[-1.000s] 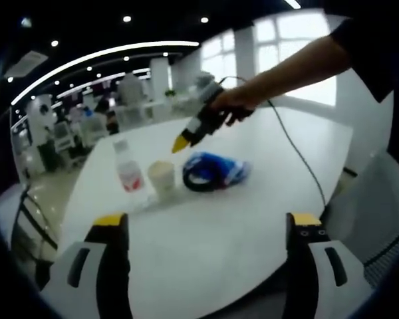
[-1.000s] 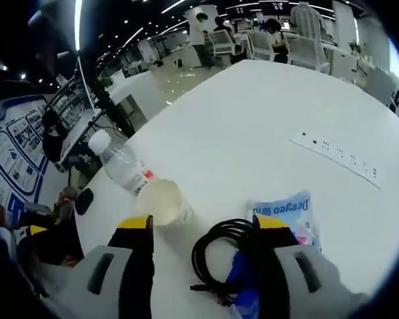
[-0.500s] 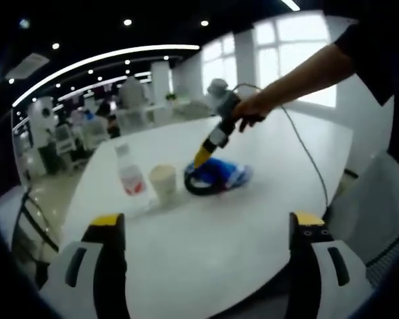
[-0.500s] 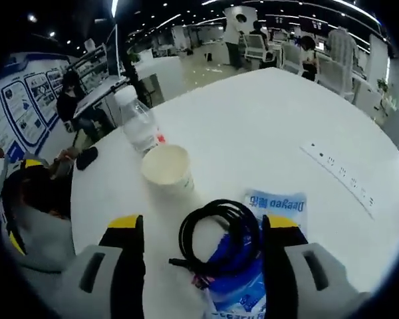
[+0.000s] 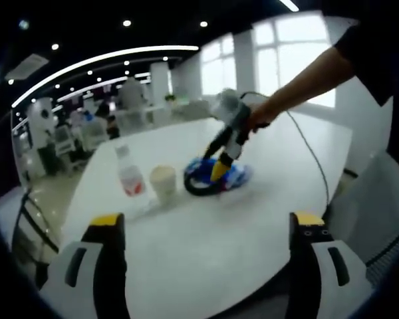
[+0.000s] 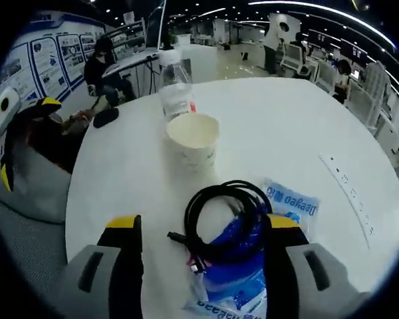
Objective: Arrange the tabletop items into an orderly group along one side of the table until the central work area is clear of visible clutter.
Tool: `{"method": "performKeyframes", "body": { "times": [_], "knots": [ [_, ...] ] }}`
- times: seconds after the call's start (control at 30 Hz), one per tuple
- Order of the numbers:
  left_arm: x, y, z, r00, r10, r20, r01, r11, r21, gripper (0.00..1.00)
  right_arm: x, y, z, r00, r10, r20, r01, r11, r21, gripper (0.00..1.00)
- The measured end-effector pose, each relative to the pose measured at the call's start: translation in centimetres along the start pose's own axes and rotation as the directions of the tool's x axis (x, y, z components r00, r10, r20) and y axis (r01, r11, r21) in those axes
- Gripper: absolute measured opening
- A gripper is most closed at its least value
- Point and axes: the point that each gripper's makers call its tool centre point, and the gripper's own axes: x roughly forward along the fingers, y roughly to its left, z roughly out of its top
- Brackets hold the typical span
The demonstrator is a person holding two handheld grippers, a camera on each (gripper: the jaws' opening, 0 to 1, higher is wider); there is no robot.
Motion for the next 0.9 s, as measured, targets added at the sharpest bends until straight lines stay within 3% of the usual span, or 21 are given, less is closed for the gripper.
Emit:
{"method": "performKeyframes", "body": {
  "times": [0.07,0.43,0.57,0.7,0.8,0.9],
  "knots": [
    [0.0,0.1,0.0,1.000,0.002,0.004,-0.002,1.000,-0.004,1.00,0.1,0.3,-0.5,1.000,-0.002,-0.008,0.001,0.998,-0.057,0.71],
    [0.0,0.3,-0.2,1.000,0.008,-0.004,-0.008,1.000,-0.013,1.00,1.1,1.8,-1.4,1.000,0.026,-0.012,-0.027,0.992,-0.126,0.59],
    [0.0,0.5,-0.2,1.000,0.015,-0.004,-0.015,1.000,-0.018,1.00,1.9,2.0,-2.2,0.999,0.023,-0.041,-0.030,0.982,-0.189,0.55],
    [-0.1,0.6,-0.2,1.000,0.017,-0.007,-0.017,1.000,-0.016,1.00,2.5,1.6,-2.7,0.996,-0.023,-0.092,-0.006,0.951,-0.309,0.44],
    [-0.1,0.6,-0.3,1.000,0.019,-0.009,-0.019,1.000,-0.014,1.00,2.9,1.8,-2.7,0.992,-0.045,-0.118,-0.014,0.888,-0.459,0.34],
    [-0.1,0.6,-0.3,1.000,0.016,-0.010,-0.016,1.000,-0.010,0.99,3.2,2.0,-2.6,0.991,-0.049,-0.128,-0.018,0.878,-0.478,0.32]
  ]
}}
